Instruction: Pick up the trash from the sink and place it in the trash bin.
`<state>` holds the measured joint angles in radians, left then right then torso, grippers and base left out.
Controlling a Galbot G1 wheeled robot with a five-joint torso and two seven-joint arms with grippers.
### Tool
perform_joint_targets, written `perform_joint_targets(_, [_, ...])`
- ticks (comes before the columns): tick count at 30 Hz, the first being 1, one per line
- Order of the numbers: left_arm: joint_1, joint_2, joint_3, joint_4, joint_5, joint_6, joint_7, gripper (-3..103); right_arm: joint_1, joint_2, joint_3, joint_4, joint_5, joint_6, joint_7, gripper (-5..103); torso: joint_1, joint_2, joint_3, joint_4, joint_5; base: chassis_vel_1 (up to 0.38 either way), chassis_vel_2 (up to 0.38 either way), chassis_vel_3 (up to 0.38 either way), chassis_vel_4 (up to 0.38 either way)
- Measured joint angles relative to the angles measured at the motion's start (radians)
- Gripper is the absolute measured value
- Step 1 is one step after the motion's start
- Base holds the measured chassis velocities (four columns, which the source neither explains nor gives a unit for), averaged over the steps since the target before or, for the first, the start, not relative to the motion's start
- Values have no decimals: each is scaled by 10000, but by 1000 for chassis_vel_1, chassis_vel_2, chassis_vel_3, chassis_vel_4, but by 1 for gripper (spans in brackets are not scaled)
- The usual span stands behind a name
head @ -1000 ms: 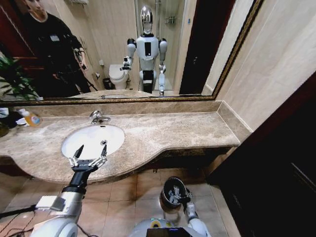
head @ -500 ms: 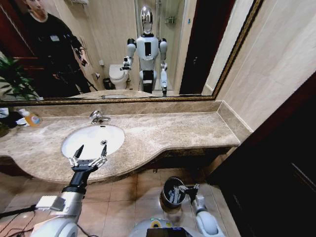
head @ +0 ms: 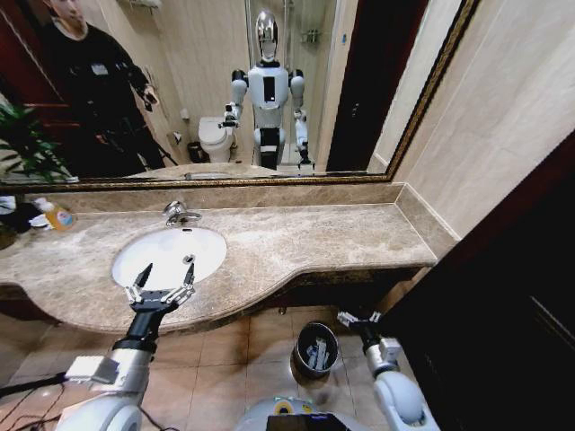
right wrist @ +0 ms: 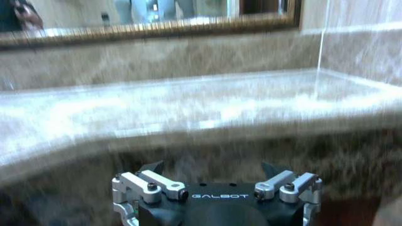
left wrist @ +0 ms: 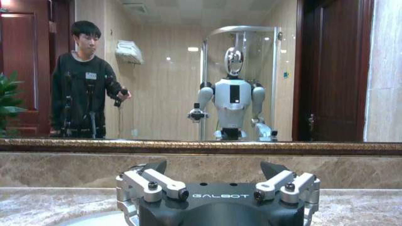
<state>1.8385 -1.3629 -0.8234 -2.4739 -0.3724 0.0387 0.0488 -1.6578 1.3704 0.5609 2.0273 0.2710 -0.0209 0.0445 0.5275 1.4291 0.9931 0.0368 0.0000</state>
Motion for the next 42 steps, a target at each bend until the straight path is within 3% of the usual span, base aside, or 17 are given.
perform_joint_targets(12, [0, 0, 0, 0, 0, 0, 0, 100, -592, 183, 421, 2288, -11, 36, -178, 100, 0, 0, 0, 0, 0, 0, 0, 0, 0])
perform_joint_targets(17, [0, 0, 0, 0, 0, 0, 0, 100, -558, 402, 554, 2968, 59, -31, -677, 100, 0, 0, 0, 0, 0, 0, 0, 0, 0])
perform_joint_targets(21, [0, 0, 0, 0, 0, 0, 0, 100, -554, 459, 634, 3093, 34, -37, -1164, 100, 0, 0, 0, 0, 0, 0, 0, 0, 0])
perform_joint_targets(42, [0, 0, 0, 0, 0, 0, 0, 100, -470, 501, 533, 2982, -184, 11, -1034, 100, 0, 0, 0, 0, 0, 0, 0, 0, 0])
